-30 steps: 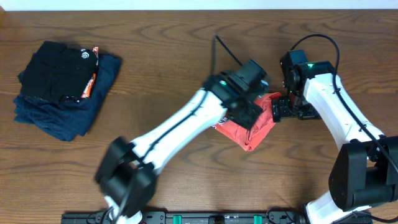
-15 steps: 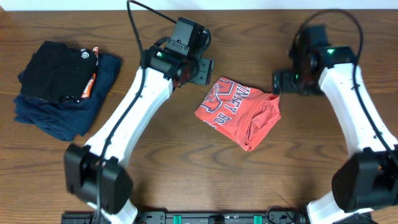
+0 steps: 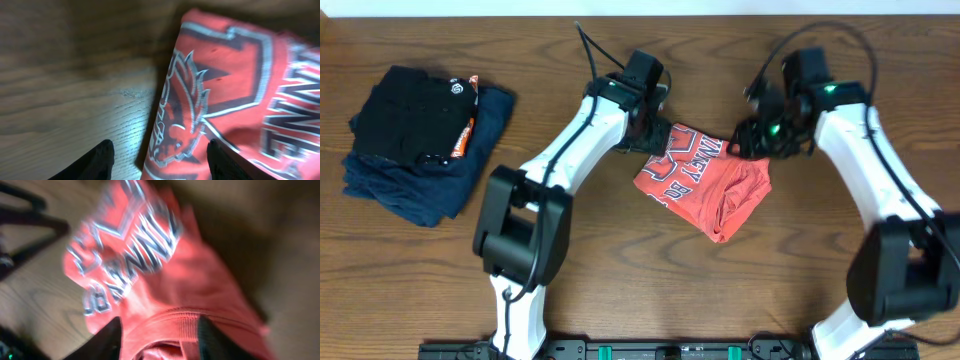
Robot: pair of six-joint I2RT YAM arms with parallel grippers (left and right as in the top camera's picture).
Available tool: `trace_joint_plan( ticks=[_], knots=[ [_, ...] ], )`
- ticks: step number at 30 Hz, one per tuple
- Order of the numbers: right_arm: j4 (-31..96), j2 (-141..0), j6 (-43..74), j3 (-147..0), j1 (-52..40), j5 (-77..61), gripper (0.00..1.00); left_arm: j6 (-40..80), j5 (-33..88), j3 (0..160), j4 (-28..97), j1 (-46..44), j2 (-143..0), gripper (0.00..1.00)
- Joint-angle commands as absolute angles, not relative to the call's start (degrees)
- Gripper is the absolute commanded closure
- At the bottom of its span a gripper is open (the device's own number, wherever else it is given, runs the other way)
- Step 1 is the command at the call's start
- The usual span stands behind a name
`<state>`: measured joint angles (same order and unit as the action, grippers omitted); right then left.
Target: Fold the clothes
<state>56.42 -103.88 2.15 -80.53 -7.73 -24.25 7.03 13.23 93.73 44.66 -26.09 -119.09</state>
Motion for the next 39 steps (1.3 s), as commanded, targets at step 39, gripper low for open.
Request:
trace_joint_plan(
  ticks=[39],
  knots=[
    [36.2, -92.2, 0.8, -71.7, -7.2, -12.5, 0.42, 3.7, 0.4, 88.6, 34.2, -25.9, -109.0, 0.13]
  ],
)
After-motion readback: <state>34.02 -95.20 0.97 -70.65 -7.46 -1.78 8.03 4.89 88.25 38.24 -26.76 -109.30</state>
